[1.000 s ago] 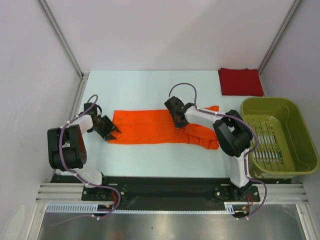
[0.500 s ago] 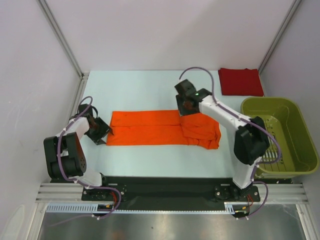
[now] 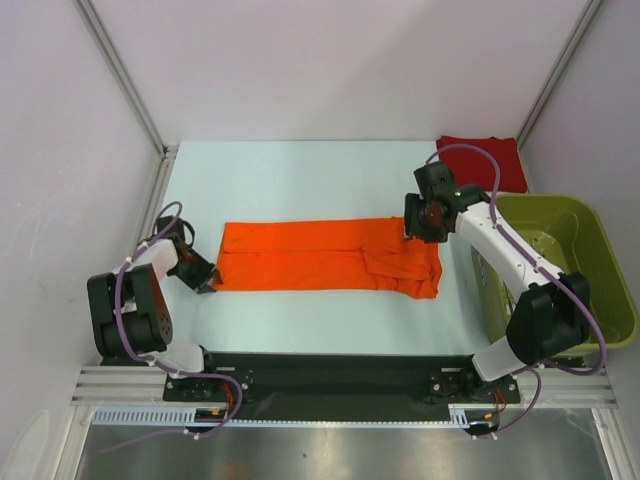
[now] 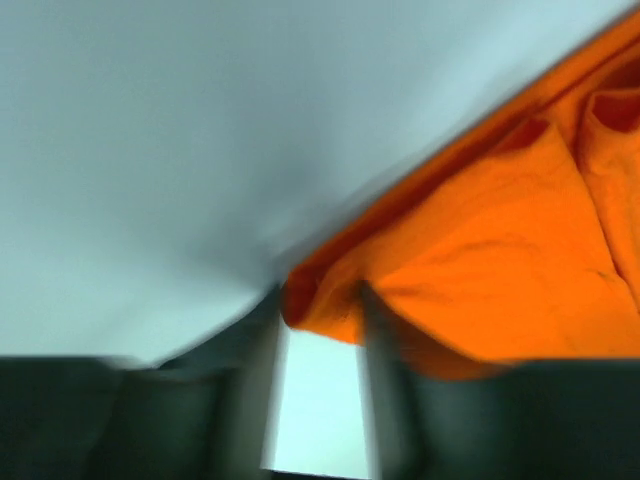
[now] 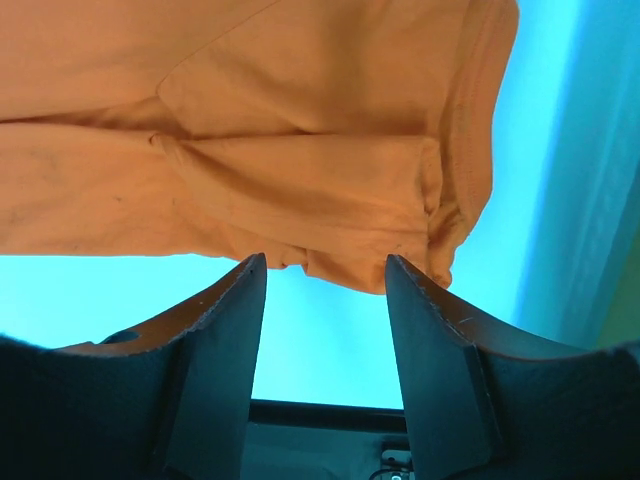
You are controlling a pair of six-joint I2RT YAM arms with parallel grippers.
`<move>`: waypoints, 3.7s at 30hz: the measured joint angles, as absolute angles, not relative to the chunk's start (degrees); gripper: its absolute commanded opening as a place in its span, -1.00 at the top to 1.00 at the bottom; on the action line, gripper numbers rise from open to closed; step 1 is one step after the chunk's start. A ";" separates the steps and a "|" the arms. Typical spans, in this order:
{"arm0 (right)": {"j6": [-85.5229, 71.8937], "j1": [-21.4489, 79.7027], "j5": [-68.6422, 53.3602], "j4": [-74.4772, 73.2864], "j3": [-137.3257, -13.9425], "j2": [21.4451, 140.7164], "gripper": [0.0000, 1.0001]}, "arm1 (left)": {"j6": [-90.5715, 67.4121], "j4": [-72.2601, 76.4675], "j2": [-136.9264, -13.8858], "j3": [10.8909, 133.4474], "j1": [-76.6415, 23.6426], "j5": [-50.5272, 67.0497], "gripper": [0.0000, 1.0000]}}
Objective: Fold and stack the t-shirts
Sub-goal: Fold the tshirt
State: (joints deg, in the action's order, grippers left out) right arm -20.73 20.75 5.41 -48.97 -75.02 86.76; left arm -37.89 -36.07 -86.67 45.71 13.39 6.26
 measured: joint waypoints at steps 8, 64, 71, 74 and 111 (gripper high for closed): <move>-20.62 19.40 2.33 -49.74 -74.96 85.71 -0.08 | -38.33 -37.08 -91.94 48.82 17.78 11.77 0.99; -20.69 16.75 3.90 -51.66 -69.08 103.50 0.48 | -33.36 -34.76 -92.86 51.22 23.55 7.79 0.99; -21.19 16.73 3.03 -54.30 -67.09 95.83 0.29 | -33.36 -34.70 -92.86 51.20 23.55 7.79 0.99; -21.43 16.69 1.15 -54.15 -64.51 91.37 0.33 | -33.39 -34.57 -92.84 51.11 23.55 7.86 0.99; -28.93 20.58 12.14 -50.72 -58.83 98.56 0.99 | -33.32 -34.52 -92.75 51.05 23.73 7.86 0.99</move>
State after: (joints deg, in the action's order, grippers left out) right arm -28.93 20.58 12.14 -50.72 -58.83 98.56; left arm -33.32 -34.52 -92.75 51.05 23.73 7.86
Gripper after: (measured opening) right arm 0.034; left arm 0.014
